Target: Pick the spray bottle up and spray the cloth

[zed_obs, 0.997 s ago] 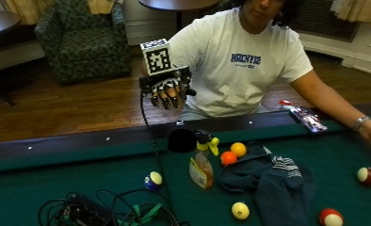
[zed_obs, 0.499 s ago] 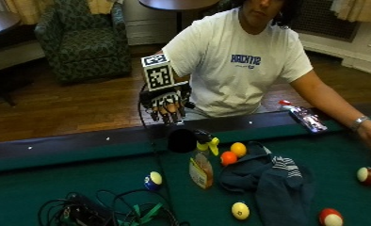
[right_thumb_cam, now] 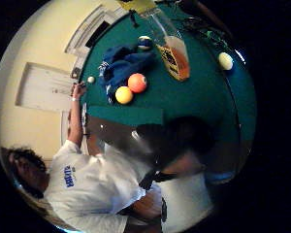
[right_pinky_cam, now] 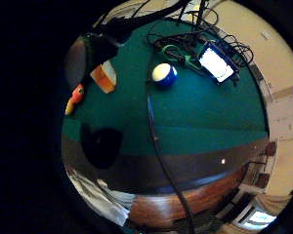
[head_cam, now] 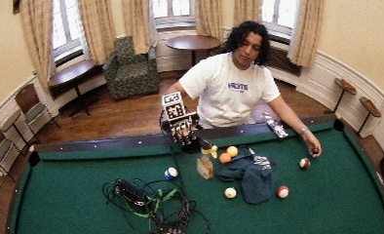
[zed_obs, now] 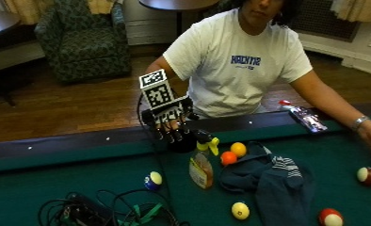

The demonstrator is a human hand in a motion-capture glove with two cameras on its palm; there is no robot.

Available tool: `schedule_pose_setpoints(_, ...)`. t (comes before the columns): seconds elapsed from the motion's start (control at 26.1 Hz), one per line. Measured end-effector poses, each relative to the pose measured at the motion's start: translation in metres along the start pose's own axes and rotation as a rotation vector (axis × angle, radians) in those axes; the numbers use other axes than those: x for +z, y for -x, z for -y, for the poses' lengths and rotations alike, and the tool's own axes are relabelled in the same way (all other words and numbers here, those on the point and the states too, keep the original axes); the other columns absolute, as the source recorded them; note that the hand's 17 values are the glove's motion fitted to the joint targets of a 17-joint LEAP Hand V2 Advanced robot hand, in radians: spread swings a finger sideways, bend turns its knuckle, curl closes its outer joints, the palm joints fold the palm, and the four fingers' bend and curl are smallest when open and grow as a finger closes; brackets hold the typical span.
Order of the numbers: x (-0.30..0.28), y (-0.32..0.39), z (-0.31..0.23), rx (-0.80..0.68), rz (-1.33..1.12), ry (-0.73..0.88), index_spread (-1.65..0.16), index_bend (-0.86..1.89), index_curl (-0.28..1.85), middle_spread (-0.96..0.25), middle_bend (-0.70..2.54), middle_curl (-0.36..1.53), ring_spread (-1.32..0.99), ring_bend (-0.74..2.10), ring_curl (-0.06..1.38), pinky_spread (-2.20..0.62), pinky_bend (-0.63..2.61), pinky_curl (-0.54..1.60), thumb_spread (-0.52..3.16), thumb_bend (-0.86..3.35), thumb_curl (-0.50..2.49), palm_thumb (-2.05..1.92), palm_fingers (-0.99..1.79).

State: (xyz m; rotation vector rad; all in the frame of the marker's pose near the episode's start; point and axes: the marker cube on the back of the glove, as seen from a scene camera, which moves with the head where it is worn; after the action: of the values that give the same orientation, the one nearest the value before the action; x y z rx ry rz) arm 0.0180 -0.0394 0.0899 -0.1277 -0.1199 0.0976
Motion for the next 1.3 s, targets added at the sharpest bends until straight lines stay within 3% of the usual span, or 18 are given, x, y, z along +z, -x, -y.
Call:
schedule_pose_setpoints(0.77, 0.033, 0.017, 0.090, 0.077, 0.727, 0.021, -0.38, 0.14, 0.23, -0.11, 0.22, 0.34, -0.11, 0.50, 0.32, 0.18, 0.33, 0.31, 1.03, 0.01, 0.31, 0.57, 0.64)
schedule_pose_setpoints(1.3, 0.053, 0.031, 0.133, 0.123, 1.045, 0.009, -0.37, 0.11, 0.23, -0.14, 0.26, 0.37, -0.14, 0.51, 0.34, 0.15, 0.25, 0.32, 1.03, 0.00, 0.34, 0.73, 0.75)
